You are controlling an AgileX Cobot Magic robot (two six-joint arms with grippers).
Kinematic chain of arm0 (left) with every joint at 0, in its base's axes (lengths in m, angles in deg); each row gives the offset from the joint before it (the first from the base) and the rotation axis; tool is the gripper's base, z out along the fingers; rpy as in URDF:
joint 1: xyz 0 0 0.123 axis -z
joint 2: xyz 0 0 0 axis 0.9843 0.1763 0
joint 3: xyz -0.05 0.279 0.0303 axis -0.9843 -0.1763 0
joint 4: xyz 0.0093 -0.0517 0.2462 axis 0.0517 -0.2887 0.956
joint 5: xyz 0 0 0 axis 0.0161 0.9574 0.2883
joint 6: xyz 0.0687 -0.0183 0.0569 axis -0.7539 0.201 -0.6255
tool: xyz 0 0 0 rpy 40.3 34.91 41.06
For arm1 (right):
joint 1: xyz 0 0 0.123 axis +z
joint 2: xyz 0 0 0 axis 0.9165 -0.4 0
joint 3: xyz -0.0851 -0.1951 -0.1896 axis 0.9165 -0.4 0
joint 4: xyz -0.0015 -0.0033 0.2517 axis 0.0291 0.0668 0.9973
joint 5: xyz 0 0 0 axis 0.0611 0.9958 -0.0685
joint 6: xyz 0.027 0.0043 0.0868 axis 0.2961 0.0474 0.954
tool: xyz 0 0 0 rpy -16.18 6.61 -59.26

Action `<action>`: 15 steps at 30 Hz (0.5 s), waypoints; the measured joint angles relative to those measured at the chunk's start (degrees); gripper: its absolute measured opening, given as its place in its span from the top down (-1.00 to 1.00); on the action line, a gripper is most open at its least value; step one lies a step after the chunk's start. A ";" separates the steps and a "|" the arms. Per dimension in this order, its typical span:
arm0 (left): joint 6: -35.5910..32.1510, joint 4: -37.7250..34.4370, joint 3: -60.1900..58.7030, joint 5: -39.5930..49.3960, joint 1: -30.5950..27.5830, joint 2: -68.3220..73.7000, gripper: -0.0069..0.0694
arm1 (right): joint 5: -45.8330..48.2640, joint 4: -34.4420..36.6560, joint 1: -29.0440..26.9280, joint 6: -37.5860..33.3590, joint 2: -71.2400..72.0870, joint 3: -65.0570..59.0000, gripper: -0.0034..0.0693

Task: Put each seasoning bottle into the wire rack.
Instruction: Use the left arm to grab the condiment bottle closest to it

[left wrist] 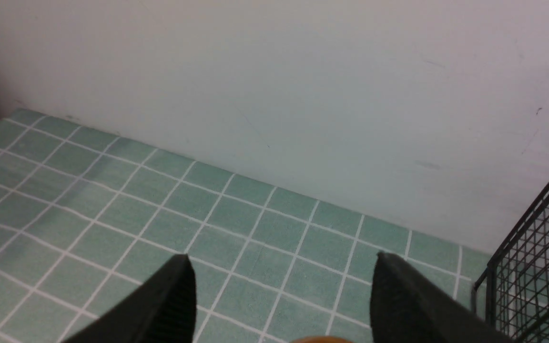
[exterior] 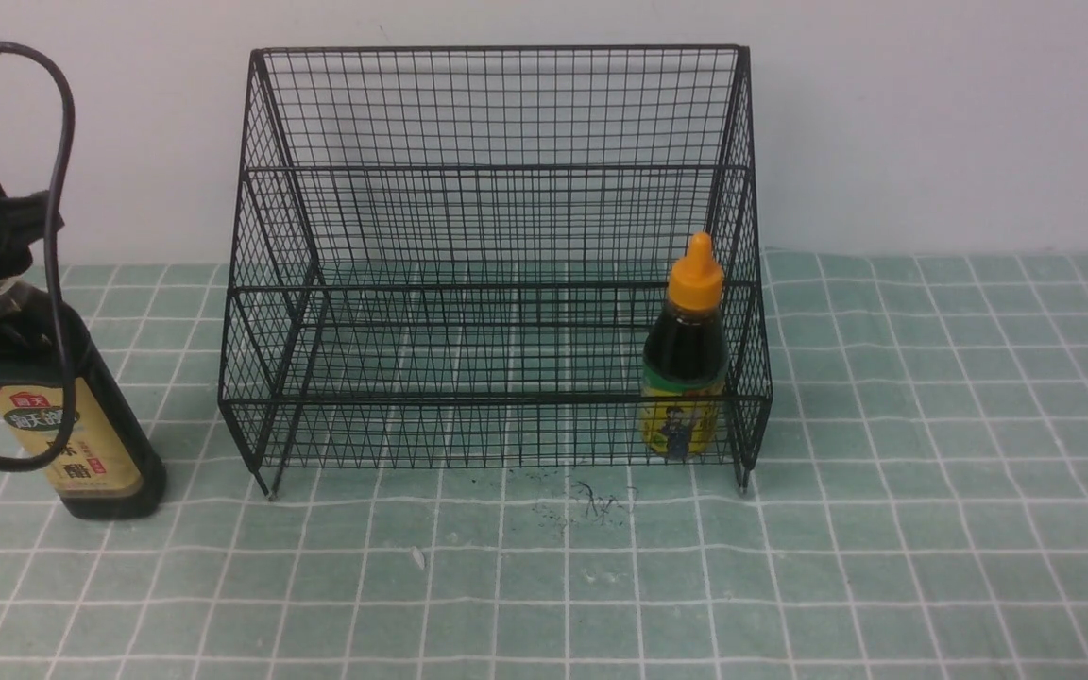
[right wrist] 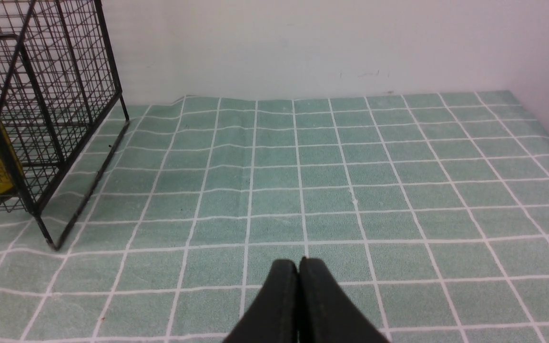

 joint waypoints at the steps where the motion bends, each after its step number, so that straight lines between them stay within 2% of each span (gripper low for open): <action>1: 0.00 0.00 0.00 0.00 0.00 0.09 -0.36 | 0.00 0.00 0.00 0.00 0.00 0.00 0.94; 6: -0.67 0.00 0.04 0.13 0.00 2.40 -0.34 | 0.00 0.00 0.00 0.00 0.00 0.00 0.94; 10: -0.74 0.00 0.04 0.59 0.00 2.91 -0.12 | 0.00 -0.05 0.00 0.00 0.00 0.00 0.94; 11: -0.88 0.00 0.11 0.72 0.00 2.91 0.04 | 0.00 -0.05 0.00 0.00 0.00 0.00 0.94; 15: -2.67 -0.38 0.36 1.62 0.00 2.79 0.03 | 0.00 -0.05 0.00 0.00 0.00 0.00 0.94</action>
